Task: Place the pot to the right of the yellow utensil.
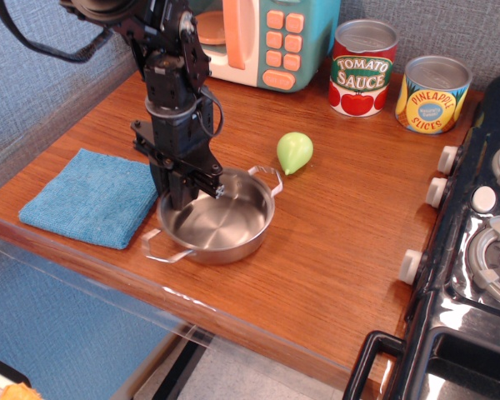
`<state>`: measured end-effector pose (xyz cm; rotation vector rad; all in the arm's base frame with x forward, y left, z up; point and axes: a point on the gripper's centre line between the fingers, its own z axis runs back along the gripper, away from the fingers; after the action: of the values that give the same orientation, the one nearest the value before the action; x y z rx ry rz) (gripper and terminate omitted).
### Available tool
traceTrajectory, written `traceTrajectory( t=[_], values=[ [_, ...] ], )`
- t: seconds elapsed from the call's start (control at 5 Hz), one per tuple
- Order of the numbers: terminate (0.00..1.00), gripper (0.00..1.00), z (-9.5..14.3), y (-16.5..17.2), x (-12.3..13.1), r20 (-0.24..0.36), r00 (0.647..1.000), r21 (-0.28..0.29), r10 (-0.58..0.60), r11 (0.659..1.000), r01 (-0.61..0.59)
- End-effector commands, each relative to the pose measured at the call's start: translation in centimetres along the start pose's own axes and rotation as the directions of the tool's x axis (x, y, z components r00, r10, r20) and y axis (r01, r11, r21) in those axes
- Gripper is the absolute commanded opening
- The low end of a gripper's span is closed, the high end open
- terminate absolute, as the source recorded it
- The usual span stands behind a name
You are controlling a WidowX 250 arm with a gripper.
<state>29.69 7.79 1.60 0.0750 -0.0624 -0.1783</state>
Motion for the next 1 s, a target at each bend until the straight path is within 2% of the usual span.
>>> traceTrajectory(
  t=[0.0,0.2,0.4,0.6,0.8],
  values=[
    [0.0,0.0,3.9,-0.8,0.2,0.095,0.993,-0.047,-0.07,0.996,0.075],
    [0.0,0.0,7.1,-1.2,0.6,0.169,0.981,-0.078,-0.093,0.991,0.107],
    [0.0,0.0,9.4,0.5,3.5,0.197,0.98,-0.093,0.029,0.996,-0.011],
    [0.0,0.0,8.7,4.1,7.2,0.18,0.964,-0.074,0.197,0.98,-0.186],
    [0.0,0.0,7.2,7.0,9.7,0.149,0.941,-0.04,0.303,0.953,-0.301]
  ],
)
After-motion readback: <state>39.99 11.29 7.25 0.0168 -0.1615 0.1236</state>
